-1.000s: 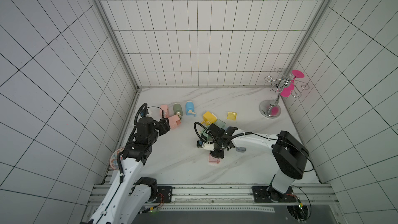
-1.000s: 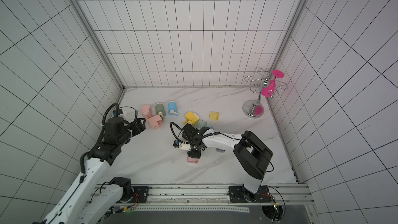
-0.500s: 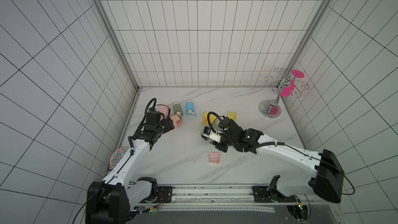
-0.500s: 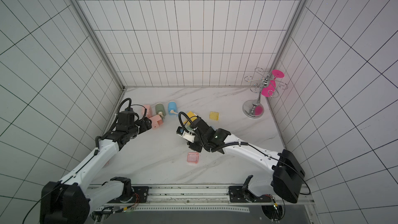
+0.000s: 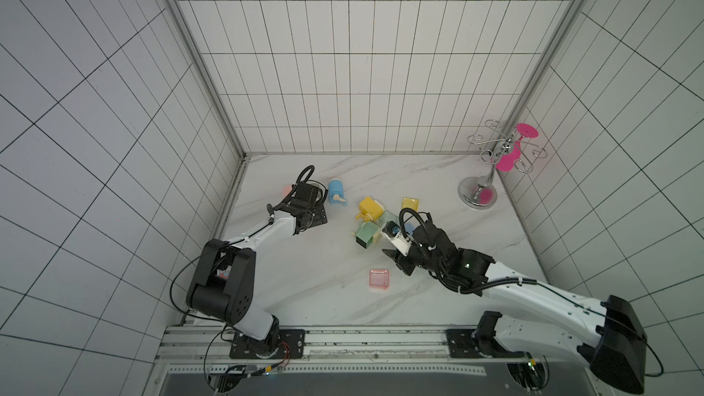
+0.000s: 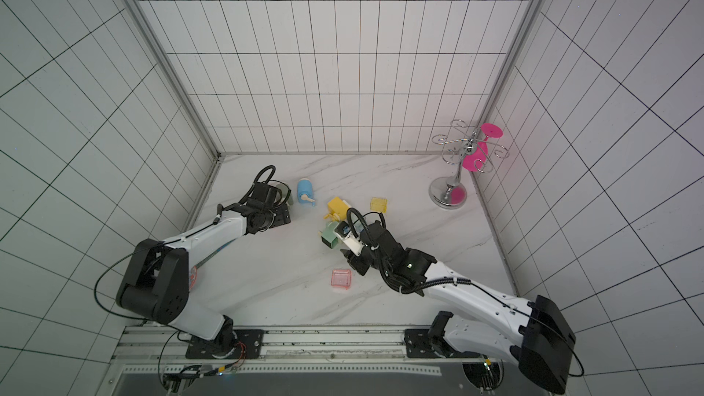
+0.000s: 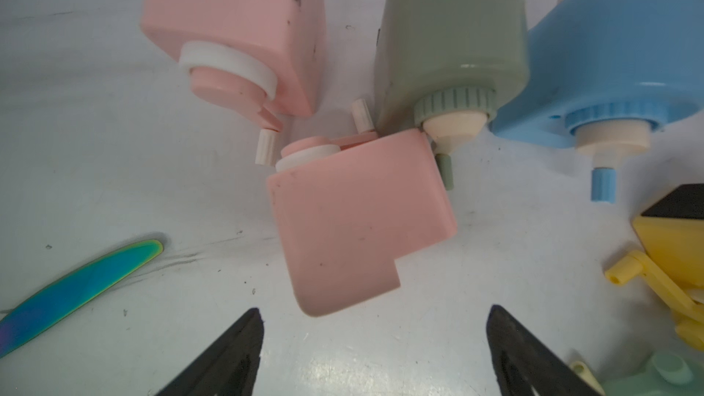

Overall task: Put the tray back into the pencil sharpener
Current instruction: Place the container at the center of the board, then move the pencil sharpener to the center of the board.

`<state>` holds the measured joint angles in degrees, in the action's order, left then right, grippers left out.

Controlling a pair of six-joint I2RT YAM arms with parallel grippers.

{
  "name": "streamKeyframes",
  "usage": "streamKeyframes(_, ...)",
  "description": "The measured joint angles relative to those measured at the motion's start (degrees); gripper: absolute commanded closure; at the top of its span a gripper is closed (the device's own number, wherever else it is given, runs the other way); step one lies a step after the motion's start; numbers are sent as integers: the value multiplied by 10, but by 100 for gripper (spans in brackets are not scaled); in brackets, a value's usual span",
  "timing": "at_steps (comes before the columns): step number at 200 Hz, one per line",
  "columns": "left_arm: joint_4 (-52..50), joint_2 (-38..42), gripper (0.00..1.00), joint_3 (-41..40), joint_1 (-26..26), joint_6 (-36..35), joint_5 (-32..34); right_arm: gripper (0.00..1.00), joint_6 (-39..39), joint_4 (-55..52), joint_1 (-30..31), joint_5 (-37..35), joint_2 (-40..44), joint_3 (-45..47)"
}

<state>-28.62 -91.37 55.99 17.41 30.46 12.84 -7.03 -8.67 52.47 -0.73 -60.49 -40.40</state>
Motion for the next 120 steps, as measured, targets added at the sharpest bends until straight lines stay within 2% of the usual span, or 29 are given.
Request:
streamKeyframes(56,-8,-51,20,30,5,23,49,58,6,7,0,-12,27,10)
streamKeyframes(120,2,-87,31,42,5,30,56,59,6,8,0,-20,30,10)
